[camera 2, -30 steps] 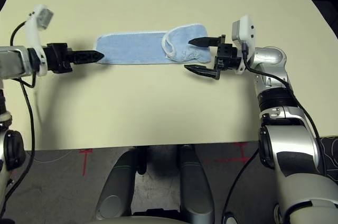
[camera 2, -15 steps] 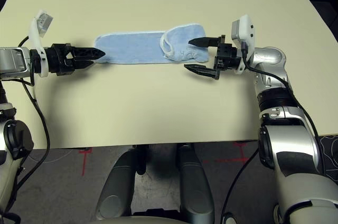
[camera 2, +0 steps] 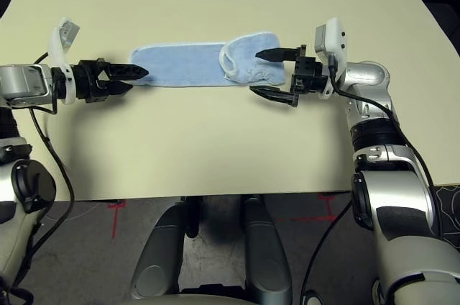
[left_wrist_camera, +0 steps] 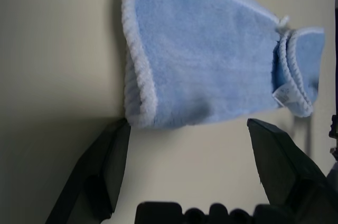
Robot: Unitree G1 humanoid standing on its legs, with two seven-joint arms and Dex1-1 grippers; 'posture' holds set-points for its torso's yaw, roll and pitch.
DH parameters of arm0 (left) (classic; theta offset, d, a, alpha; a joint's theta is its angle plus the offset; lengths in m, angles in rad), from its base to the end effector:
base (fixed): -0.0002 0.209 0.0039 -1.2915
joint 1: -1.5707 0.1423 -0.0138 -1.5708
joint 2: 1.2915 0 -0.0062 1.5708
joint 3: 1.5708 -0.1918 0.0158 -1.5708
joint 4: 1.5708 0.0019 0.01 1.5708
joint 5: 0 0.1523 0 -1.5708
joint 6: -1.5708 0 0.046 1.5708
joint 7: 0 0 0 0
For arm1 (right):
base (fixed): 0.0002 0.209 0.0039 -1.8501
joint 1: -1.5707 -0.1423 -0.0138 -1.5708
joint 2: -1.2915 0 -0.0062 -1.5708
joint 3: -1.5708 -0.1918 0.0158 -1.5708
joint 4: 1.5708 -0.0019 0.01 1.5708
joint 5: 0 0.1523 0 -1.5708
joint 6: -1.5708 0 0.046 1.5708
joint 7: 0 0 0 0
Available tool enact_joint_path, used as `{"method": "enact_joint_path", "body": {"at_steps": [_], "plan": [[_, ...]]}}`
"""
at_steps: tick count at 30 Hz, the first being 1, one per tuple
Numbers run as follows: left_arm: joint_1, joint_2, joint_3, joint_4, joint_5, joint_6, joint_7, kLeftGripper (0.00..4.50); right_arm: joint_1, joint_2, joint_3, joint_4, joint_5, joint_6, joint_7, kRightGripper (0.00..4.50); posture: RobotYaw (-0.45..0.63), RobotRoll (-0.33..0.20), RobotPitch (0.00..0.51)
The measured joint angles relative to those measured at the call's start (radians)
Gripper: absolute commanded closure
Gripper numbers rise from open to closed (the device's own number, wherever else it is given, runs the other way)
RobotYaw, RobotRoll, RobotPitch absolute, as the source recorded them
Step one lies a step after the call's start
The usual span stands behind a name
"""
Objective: Fold the towel and set it aside.
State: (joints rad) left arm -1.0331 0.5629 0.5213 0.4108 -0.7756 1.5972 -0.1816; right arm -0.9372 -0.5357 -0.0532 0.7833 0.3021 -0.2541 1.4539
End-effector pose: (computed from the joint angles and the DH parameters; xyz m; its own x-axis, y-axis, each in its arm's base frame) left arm 0.3132 0.2674 0.2563 0.7229 -0.5728 -0.3863 0.2423 0.7338 -0.6347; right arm 0.3603 -0.2546 0.2104 0.2834 0.9585 -0.0298 -0.8513 0.2372 -0.4680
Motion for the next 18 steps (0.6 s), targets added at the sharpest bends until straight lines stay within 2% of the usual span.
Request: {"method": "enact_joint_path", "body": {"at_steps": [9, 12, 18], "plan": [[-0.019, -0.052, 0.076, 0.000, 0.070, -0.006, 0.022, 0.00, 0.007, -0.004, 0.000, -0.016, -0.005, 0.005, -0.001, 0.03, 0.03, 0.000, 0.329], [-0.022, -0.063, 0.089, 0.000, 0.095, -0.015, 0.034, 0.62, 0.007, -0.004, 0.000, -0.018, -0.006, 0.006, -0.002, 0.00, 0.03, 0.000, 0.327], [-0.022, -0.074, 0.094, 0.000, 0.142, -0.038, 0.055, 2.72, 0.010, -0.004, 0.000, -0.020, -0.006, 0.006, -0.003, 0.00, 0.03, 0.000, 0.328]]}}
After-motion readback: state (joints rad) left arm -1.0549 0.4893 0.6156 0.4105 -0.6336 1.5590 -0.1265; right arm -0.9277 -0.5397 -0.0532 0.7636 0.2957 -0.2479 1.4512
